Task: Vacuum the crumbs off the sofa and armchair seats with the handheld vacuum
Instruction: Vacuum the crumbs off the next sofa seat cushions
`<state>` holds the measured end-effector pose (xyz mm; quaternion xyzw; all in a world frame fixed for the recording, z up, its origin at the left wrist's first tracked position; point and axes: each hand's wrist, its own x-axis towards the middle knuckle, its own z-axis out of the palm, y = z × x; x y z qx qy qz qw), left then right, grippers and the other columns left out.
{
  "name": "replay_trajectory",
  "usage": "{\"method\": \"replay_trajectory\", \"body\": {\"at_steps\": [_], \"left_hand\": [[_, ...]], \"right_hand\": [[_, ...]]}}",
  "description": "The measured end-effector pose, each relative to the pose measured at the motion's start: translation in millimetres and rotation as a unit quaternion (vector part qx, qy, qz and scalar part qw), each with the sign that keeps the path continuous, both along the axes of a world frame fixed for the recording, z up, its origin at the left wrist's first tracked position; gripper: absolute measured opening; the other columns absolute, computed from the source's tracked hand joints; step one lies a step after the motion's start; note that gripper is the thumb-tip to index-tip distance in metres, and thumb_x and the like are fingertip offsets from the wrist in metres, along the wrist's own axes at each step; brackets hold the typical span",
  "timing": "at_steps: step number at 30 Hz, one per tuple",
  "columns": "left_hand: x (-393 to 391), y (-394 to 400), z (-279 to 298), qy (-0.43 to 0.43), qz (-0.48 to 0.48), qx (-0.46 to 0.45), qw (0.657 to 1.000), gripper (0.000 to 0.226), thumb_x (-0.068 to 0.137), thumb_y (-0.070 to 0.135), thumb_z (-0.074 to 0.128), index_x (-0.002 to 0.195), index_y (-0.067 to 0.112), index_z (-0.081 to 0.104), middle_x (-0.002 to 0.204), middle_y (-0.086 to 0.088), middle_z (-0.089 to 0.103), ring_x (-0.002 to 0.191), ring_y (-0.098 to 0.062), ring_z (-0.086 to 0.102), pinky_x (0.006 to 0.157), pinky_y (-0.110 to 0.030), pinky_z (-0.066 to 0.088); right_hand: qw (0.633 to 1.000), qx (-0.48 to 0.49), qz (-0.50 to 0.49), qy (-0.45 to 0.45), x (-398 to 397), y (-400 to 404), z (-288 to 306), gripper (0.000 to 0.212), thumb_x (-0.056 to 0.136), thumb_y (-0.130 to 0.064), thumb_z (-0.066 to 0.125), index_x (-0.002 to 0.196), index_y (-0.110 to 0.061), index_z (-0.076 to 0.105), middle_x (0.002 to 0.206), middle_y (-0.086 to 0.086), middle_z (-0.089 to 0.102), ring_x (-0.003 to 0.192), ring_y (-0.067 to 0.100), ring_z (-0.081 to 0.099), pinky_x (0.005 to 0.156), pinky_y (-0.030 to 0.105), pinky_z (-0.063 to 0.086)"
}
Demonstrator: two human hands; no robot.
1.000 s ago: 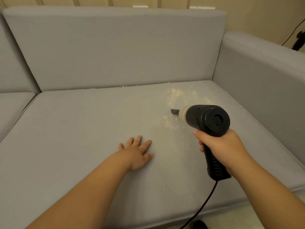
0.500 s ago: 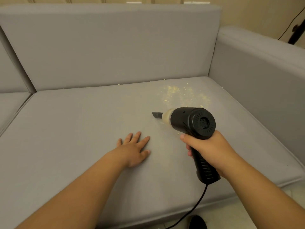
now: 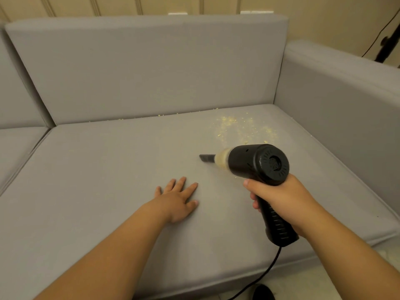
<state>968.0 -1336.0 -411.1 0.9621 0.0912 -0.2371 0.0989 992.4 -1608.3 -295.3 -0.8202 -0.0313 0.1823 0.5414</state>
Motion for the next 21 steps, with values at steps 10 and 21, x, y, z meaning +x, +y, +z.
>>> {"method": "replay_trajectory", "body": {"at_steps": [10, 21], "left_hand": [[3, 0, -4, 0.001, 0.001, 0.006, 1.0, 0.066, 0.103, 0.067, 0.024, 0.16, 0.052, -0.006, 0.171, 0.008, -0.017, 0.158, -0.024, -0.015, 0.124, -0.06, -0.003], [6, -2, -8, 0.002, 0.004, 0.015, 1.0, 0.067, 0.102, 0.07, 0.022, 0.159, 0.053, -0.009, 0.171, 0.008, -0.02, 0.158, -0.024, -0.016, 0.125, -0.059, -0.004]], "right_hand": [[0.999, -0.037, -0.001, -0.002, -6, -27, 1, 0.022, 0.086, -0.028, 0.083, 0.087, -0.007, 0.076, 0.078, 0.014, 0.077, 0.07, 0.027, 0.075, 0.09, 0.061, 0.062], [0.995, -0.09, -0.036, -0.031, -10, -33, 9, 0.024, 0.086, -0.031, 0.08, 0.088, -0.008, 0.073, 0.075, 0.011, 0.076, 0.067, 0.017, 0.075, 0.076, 0.04, 0.059]]}}
